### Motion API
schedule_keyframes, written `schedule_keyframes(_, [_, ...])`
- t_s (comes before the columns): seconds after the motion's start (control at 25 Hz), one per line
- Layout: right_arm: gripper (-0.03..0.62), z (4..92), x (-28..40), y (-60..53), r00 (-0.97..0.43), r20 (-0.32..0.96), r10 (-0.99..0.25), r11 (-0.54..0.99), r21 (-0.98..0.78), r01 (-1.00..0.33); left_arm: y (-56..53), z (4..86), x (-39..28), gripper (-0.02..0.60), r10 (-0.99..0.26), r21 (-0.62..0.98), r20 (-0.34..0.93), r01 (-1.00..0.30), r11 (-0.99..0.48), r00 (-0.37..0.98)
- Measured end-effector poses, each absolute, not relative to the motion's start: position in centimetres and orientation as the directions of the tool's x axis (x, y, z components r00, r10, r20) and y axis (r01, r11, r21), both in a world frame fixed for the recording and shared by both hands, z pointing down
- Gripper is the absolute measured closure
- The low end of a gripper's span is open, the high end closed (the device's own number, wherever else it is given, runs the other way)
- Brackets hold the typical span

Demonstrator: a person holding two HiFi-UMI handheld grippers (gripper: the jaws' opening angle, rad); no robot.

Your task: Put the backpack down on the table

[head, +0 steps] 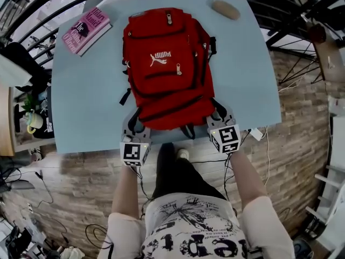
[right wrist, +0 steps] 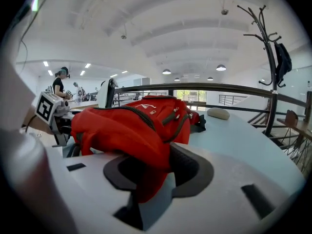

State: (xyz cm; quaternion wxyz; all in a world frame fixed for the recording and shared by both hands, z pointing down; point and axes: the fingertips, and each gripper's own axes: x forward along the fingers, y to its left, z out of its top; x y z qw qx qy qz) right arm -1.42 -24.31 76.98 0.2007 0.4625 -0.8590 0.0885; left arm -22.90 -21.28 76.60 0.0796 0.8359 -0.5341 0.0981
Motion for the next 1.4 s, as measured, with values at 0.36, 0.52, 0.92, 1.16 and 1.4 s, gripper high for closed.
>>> schedule_keyframes(0.36, [0.396, 76.3, -1.5, -21.9, -0.501, 0.468, -0.728, 0.650, 0.237, -0.722, -17.9, 79.2, -22.6, 0.277, -0.755, -0.203, 0.423, -0.759, -0.619, 0.502])
schedule_keyframes(0.52, [0.345, 76.0, -0.6, -19.7, -0.486, 0.505, -0.713, 0.678, 0.318, -0.663, -15.0, 79.4, -23.5, 0.267, -0.714, -0.212, 0.482, -0.723, -0.657, 0.508])
schedule_keyframes(0.92, [0.431, 73.6, 1.6, -14.5, -0.476, 0.482, -0.736, 0.613, 0.173, -0.771, -9.4, 76.4, -23.3, 0.304, -0.797, -0.131, 0.417, -0.839, -0.528, 0.437])
schedule_keyframes(1.16, [0.556, 69.3, 1.8, -10.6, -0.491, 0.446, -0.748, 0.587, 0.100, -0.803, -6.6, 70.1, -21.9, 0.543, -0.850, -0.016, 0.353, -0.905, -0.425, 0.392])
schedule_keyframes(1.4, [0.600, 60.6, 3.5, -6.3, -0.534, 0.357, -0.766, 0.601, 0.103, -0.793, -2.7, 61.6, -17.8, 0.561, -0.905, -0.080, 0.251, -0.924, -0.374, 0.344])
